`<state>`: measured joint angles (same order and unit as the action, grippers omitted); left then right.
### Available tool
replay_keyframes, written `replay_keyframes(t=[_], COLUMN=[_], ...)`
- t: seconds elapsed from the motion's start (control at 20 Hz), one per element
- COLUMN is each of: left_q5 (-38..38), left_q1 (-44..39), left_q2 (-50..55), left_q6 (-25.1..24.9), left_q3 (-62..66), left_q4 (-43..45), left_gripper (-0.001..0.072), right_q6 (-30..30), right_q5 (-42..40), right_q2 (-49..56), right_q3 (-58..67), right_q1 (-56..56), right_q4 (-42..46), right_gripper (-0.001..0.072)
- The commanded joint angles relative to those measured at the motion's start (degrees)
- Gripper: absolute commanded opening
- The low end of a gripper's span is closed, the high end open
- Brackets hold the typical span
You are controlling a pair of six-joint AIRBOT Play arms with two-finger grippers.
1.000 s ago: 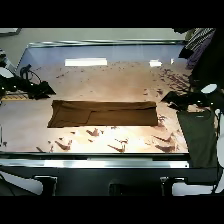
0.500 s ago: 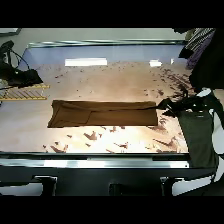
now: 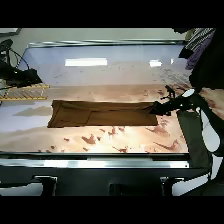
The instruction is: Fold the clothes and pants, and hang the long-sleeved shirts on hangers.
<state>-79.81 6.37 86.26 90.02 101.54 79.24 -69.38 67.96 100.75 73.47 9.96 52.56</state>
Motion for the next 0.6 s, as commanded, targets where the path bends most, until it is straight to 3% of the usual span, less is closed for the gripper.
replay_keyframes(t=[0.0,0.05,0.2,0.55], left_q5=[-0.2,0.0,3.1,24.9], left_q1=[-0.1,-0.2,-2.8,-22.7], left_q2=[0.7,1.2,3.2,12.5], left_q6=[0.1,0.0,0.6,1.0], left_q3=[-0.2,-1.0,-6.3,-20.2], left_q4=[-1.9,-5.2,-13.9,-34.5], left_gripper=[0.0116,0.0016,0.0015,0.0015], right_q6=[-2.6,-4.6,-10.3,-17.3], right_q5=[1.7,2.4,6.3,15.0], right_q2=[-4.1,-6.3,-12.9,-21.6], right_q3=[0.4,1.2,5.4,13.8], right_q1=[-0.4,-0.5,-0.5,-0.5], right_q4=[-1.0,-0.2,4.4,12.2], right_gripper=[0.0032,0.0032,0.0032,0.0032])
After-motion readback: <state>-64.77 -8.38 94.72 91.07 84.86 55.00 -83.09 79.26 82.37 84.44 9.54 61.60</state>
